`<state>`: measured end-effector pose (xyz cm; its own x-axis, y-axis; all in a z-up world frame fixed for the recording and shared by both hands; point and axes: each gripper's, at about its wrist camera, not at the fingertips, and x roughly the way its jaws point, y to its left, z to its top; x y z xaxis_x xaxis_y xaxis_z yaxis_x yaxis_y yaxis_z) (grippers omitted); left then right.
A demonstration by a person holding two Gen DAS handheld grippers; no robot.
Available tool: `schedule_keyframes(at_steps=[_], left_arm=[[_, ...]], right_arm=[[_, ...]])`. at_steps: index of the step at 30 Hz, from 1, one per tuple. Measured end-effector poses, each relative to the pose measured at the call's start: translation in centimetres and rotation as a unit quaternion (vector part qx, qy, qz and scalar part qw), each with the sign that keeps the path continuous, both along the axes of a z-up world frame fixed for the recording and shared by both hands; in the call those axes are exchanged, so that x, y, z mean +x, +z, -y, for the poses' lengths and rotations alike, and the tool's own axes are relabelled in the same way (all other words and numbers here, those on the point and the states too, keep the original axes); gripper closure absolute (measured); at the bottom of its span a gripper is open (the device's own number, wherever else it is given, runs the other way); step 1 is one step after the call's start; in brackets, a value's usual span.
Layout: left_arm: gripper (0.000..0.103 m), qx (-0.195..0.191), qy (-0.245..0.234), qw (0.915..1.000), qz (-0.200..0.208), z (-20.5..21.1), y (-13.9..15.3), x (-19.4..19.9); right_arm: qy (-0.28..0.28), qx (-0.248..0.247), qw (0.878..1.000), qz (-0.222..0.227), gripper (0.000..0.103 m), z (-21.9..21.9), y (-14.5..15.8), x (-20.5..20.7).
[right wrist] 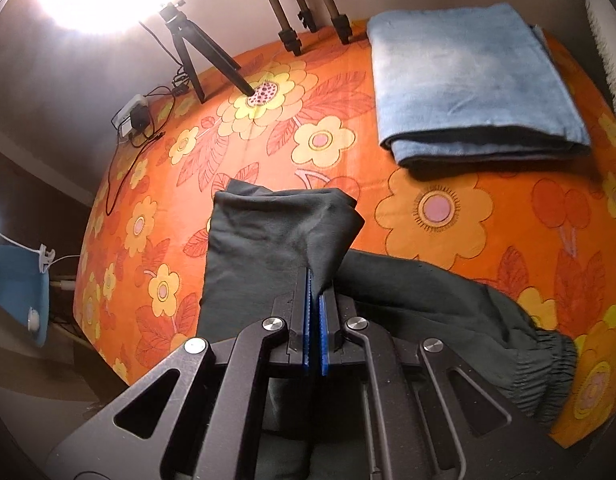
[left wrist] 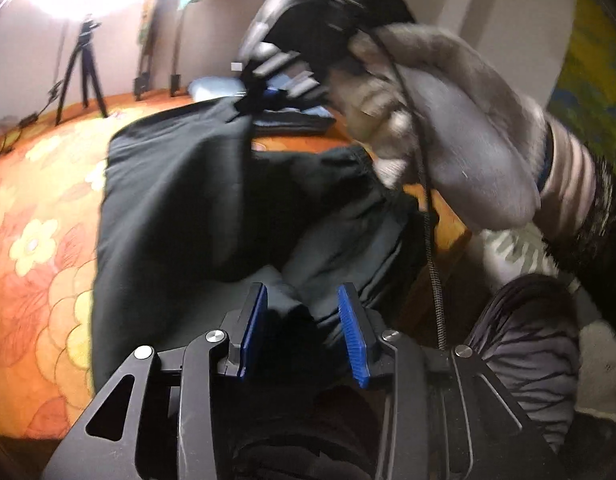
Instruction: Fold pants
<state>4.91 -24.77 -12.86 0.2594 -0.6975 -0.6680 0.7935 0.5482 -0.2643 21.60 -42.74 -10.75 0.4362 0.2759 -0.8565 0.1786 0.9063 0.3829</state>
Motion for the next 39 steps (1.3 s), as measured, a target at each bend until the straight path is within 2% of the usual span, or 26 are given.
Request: schedule_keyframes(at_steps=[5,10,14,15,16,18,21,29,33,39], left_arm=[[0.067,0.044,-0.004,0.9982,0.04,2.1,-1.0,-0.7],[0.067,0.08,0.004,0.9952,0.056,2.3,-2.4,-0.5],[0.067,0.082,-0.002,0.9946,0.063,2.1,-3.0,-0.7],[0.068,0.079,-0.004,0.9948,0.065,2.0,-3.1,-0.7],[0.073,0.075,-0.004,0.9951,0.064,2.0,-3.0,-0.7],[0.088,0.058,-0.004,0.9971,0.049,1.8,-3.0,-0.1],[0.096,0.021,0.004,0.9996,0.018,0.8,-2.6,0.8],[0.098,-0.064,-0.005,0.9977,-0.023,-1.5,0.4,-0.2],[0.098,-0.089,-0.029,0.9952,-0.029,-0.9,2.0,-1.6],[0.098,-0.105,-0.057,0.992,-0.039,1.0,2.4,-2.3]], right_arm=[[-0.001,0.01,1.0,-0.005,0.099,0.1,-1.2,0.0],[-0.002,0.017,1.0,-0.006,0.099,0.5,-1.6,0.1],[-0.002,0.021,1.0,-0.009,0.099,0.8,-2.2,0.4],[-0.002,0.022,1.0,-0.01,0.099,0.7,-2.3,0.5],[-0.002,0.021,1.0,-0.011,0.099,0.7,-2.4,0.5],[-0.002,0.022,1.0,-0.013,0.099,0.8,-2.6,0.6],[-0.003,0.024,1.0,-0.013,0.099,0.9,-2.6,0.6],[-0.001,0.028,1.0,-0.005,0.099,1.1,-2.0,0.4],[-0.003,0.02,1.0,0.001,0.099,1.4,-1.2,0.0],[-0.015,-0.006,1.0,0.006,0.099,3.1,0.4,-1.6]])
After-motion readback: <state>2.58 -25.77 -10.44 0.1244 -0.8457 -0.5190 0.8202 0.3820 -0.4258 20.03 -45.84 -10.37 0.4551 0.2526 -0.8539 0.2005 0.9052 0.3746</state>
